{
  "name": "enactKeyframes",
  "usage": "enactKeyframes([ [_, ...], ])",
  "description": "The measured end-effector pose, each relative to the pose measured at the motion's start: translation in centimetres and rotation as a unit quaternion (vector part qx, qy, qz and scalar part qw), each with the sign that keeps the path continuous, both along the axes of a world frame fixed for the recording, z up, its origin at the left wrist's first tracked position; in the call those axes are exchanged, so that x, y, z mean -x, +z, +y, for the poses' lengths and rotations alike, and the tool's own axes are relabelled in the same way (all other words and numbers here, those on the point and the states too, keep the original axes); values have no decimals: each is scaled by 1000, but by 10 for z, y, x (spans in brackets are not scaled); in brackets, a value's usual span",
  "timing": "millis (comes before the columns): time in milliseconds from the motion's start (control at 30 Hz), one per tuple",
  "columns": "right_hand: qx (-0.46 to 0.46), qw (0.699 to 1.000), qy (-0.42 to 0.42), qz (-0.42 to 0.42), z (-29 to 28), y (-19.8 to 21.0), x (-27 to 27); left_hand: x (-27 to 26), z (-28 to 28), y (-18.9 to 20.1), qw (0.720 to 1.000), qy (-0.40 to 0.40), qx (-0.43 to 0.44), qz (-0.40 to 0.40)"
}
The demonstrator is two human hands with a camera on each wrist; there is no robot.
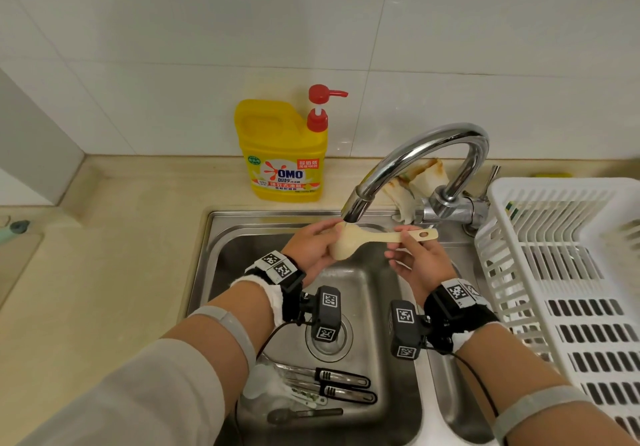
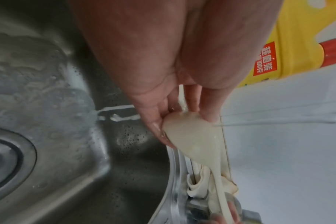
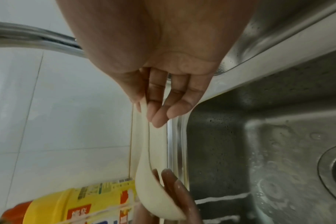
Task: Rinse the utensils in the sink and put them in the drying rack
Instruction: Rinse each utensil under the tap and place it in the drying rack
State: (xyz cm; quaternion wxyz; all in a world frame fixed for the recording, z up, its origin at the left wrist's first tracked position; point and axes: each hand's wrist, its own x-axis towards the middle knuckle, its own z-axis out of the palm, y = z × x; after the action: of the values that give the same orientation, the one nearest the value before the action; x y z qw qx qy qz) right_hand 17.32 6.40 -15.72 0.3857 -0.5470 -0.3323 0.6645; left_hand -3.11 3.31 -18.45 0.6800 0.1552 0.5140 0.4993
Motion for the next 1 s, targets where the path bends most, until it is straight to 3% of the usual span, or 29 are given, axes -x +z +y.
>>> enactKeyframes([
  [200, -2, 1000, -18, 4, 6, 0, -13, -4, 2, 11, 997, 2, 42, -70],
  [400, -30, 999, 14, 2, 0, 4, -5, -13, -1, 7, 999, -35, 30, -15],
  [767, -25, 999, 21, 20, 1, 7, 1, -11, 0, 13, 994, 24, 33, -99],
  [1000, -18, 999, 11, 23, 0, 2, 0, -7, -5, 15, 998, -15, 5, -62],
])
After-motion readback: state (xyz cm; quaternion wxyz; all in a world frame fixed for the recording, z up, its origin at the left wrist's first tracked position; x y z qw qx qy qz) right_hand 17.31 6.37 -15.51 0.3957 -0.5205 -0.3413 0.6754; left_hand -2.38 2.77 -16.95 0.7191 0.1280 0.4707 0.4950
